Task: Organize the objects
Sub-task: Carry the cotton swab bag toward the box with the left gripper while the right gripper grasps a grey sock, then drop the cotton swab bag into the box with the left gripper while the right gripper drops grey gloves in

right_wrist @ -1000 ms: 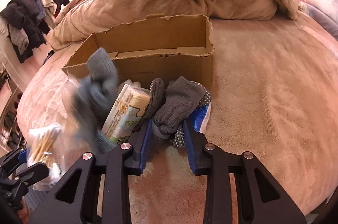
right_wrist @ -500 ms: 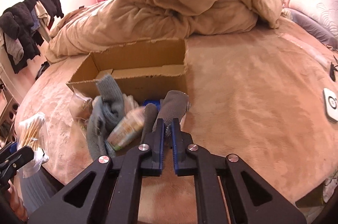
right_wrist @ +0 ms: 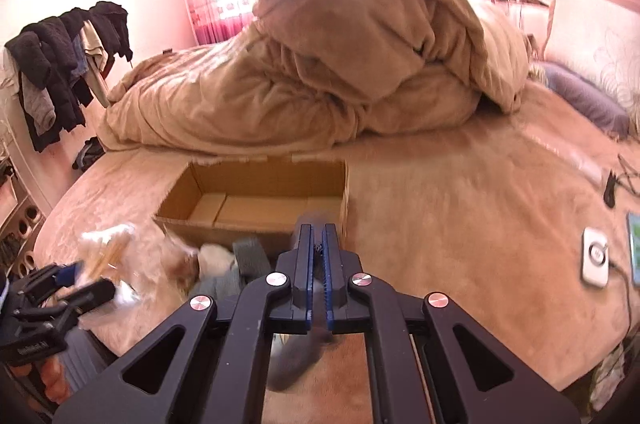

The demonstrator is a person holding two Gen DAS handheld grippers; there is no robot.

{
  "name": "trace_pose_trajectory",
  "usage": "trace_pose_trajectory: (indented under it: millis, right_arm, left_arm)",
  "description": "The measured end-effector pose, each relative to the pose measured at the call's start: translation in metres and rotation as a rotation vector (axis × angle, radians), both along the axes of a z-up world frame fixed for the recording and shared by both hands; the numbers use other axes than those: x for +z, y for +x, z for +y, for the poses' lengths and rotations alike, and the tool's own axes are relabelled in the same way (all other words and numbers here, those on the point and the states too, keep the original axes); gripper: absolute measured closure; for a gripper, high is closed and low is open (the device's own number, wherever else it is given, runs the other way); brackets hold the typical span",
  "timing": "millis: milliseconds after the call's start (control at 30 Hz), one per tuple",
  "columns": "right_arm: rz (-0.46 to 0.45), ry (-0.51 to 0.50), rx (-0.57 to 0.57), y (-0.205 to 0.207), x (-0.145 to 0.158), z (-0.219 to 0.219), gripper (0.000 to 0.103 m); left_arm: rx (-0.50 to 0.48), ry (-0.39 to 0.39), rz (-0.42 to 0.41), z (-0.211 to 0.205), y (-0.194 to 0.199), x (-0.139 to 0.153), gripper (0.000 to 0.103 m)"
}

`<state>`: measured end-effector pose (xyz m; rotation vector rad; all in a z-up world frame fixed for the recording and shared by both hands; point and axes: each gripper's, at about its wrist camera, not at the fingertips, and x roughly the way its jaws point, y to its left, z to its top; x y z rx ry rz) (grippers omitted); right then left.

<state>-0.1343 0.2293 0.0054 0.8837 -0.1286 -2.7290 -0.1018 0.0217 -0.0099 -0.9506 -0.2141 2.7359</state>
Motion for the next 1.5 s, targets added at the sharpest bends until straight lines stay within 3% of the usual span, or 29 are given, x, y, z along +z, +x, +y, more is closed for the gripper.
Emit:
trace_pose_trajectory:
  millis: [267, 433, 467, 533, 567, 700, 867, 900, 967, 1100, 1500]
  right_arm:
    - [0.068, 0.026, 0.031, -0.032, 0.030, -0.010, 0.099]
    - [-0.001, 0.134, 0.027, -0.041, -0.001, -0.011, 0.097]
    - [-0.024, 0.144, 0.036, -0.040, -0.013, -0.010, 0.091]
    - [-0.094, 0.124, 0.052, -0.041, -0.043, -0.004, 0.060]
    - [-0.112, 0.114, 0.053, -0.039, -0.052, -0.002, 0.053]
    - [-0.188, 0.061, 0.069, -0.034, -0.089, 0.003, 0.048]
    - [-0.236, 0.078, 0.057, -0.035, -0.110, 0.000, 0.048]
    - [-0.251, 0.068, 0.065, -0.037, -0.115, 0.000, 0.051]
    - [-0.269, 0.043, 0.084, -0.039, -0.120, -0.001, 0.071]
    - [-0.269, 0.030, 0.096, -0.039, -0.118, -0.003, 0.079]
    - [-0.037, -0.002, 0.084, -0.057, -0.019, -0.010, 0.080]
  left_arm:
    - [-0.026, -0.008, 0.000, 0.015, -0.056, 0.010, 0.045]
    - [-0.030, 0.001, -0.008, 0.013, -0.073, 0.003, 0.045]
    - [-0.032, 0.001, -0.007, 0.012, -0.073, 0.002, 0.045]
    - [-0.038, -0.004, -0.014, 0.012, -0.073, -0.003, 0.045]
    - [-0.042, -0.003, -0.019, 0.012, -0.071, -0.005, 0.045]
    - [-0.043, -0.008, -0.030, 0.011, -0.061, -0.013, 0.045]
    - [-0.036, -0.008, -0.049, 0.010, -0.052, -0.020, 0.045]
    - [-0.035, -0.009, -0.052, 0.010, -0.051, -0.021, 0.045]
    - [-0.031, -0.009, -0.060, 0.009, -0.049, -0.024, 0.045]
    - [-0.020, -0.004, -0.074, 0.007, -0.050, -0.027, 0.045]
    - [-0.013, 0.001, -0.011, 0.012, -0.076, 0.000, 0.045]
